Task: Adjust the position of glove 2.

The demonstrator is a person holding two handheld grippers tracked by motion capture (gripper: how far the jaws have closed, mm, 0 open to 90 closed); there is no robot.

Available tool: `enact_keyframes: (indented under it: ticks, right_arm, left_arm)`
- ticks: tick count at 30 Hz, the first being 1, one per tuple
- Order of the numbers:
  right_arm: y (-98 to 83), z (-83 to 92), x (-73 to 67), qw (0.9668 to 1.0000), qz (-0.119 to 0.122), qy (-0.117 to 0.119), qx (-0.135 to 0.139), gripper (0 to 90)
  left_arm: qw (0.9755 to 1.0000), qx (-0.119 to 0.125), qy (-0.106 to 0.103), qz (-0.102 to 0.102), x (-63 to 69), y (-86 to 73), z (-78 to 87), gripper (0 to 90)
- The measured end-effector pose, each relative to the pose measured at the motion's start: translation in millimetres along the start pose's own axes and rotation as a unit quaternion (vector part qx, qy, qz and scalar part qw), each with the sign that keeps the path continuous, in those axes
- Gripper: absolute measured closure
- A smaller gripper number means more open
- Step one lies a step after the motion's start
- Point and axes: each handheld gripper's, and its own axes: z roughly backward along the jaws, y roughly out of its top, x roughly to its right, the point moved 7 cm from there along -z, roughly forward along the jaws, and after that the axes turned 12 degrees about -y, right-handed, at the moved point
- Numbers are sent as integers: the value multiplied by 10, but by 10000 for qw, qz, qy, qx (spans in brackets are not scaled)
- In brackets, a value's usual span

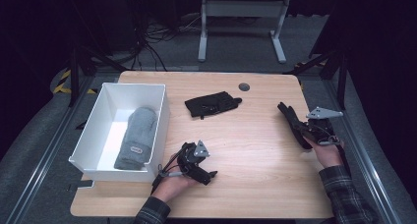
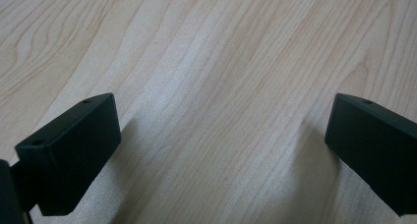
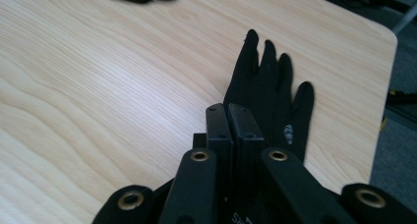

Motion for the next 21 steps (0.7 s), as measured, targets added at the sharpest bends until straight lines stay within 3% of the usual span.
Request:
enact_keyframes:
  ticks: [8,14,17,21]
  right_arm:
    - [174,177,-246,9985,11,461,288,897]
    - [319,326,-448,9948,-2,860,550,898]
    - [335,338,-518,9933,-1,1020,546,897]
    - [280,265,-505,9942,-26,986,419,897]
  left_arm:
    - [10000,0,-1,0,0,0,0,7]
    - [10000,-2,0,-1,0,0,0,7]
    - [10000,-1,-1,2,0,0,0,7]
    - [10000,2,0,5,1,0,0,7]
